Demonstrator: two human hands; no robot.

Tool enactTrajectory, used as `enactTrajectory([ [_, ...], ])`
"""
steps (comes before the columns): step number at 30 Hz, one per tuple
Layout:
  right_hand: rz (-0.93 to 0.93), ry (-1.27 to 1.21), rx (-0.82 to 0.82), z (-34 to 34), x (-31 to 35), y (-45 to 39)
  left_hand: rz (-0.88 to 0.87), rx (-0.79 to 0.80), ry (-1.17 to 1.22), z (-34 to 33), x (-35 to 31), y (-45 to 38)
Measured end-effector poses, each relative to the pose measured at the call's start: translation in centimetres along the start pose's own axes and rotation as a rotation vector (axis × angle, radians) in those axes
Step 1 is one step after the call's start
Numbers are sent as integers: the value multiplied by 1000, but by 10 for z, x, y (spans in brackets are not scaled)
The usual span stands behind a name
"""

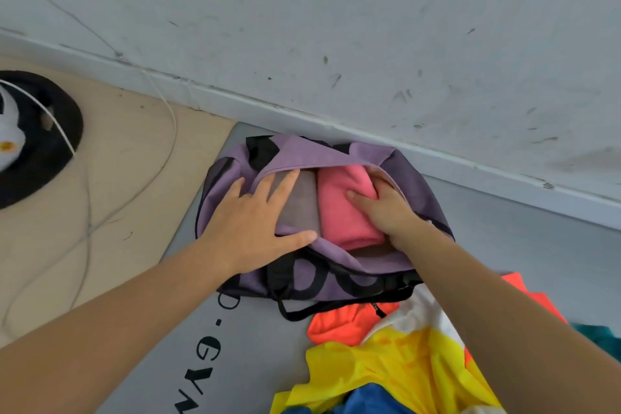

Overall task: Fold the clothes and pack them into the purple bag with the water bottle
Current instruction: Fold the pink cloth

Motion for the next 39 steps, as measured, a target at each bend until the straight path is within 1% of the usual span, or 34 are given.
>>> enactTrajectory([
  [2,-66,195,-99,-5,-9,-5,-5,-3,27,-2,0,-1],
  [3,-80,190,-109,-8,-12,-6,-8,-8,39,-3,0,-1],
  [4,-66,125,-76,-11,-13,-6,-8,-14,47,-4,1,-2],
  [6,-21,-21,42,-15,-11,-6,-3,-25,51,-4,1,-2],
  [7,-13,-29,79,-16,-10,-6,0,-25,51,-4,1,-3],
  [8,-9,24,91,-13,-10,-6,0,-24,55,-3,0,-3],
  [11,41,361,14,2,-5,-7,0,-23,64,0,-1,-3],
  [15,163,655,41,25,8,17,6,-34,40,5,-1,2],
  [16,180,762,10,33,12,25,6,-41,30,8,-1,3],
  [19,311,1115,-203,56,40,48,6,-79,-31,20,-1,8],
  [21,408,1187,-291,67,61,61,2,-123,-72,33,4,13],
  [24,446,1186,-368,85,83,79,0,-236,-131,60,15,19],
  [26,450,1172,-422,93,92,91,36,-324,-171,79,17,20],
  [28,464,1163,-484,101,97,97,80,-360,-201,94,14,17],
  [29,443,1161,-480,104,97,98,95,-351,-210,98,11,14],
  [30,397,1154,-440,107,94,99,104,-324,-217,99,7,13],
  [32,311,1138,-315,107,82,102,108,-254,-228,94,-3,14],
  [33,317,1127,-280,107,76,107,108,-222,-232,90,-9,15],
  [35,431,1038,-296,107,64,121,94,-191,-222,83,-25,19],
  [36,507,962,-336,106,58,130,64,-210,-203,82,-36,23],
  [38,620,814,-430,104,41,155,-73,-304,-138,83,-63,32],
  [39,640,756,-450,101,30,169,-166,-347,-95,83,-79,37],
])
Point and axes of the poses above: each hand's wrist, its own y-axis away from the middle knuckle, its own z-axis out of the back of the hand, x = y × z, the point moved 3 cm from there along -y, towards the middle knuckle, and after that the axes turned 7 degrees about -y, right-handed, at the moved point
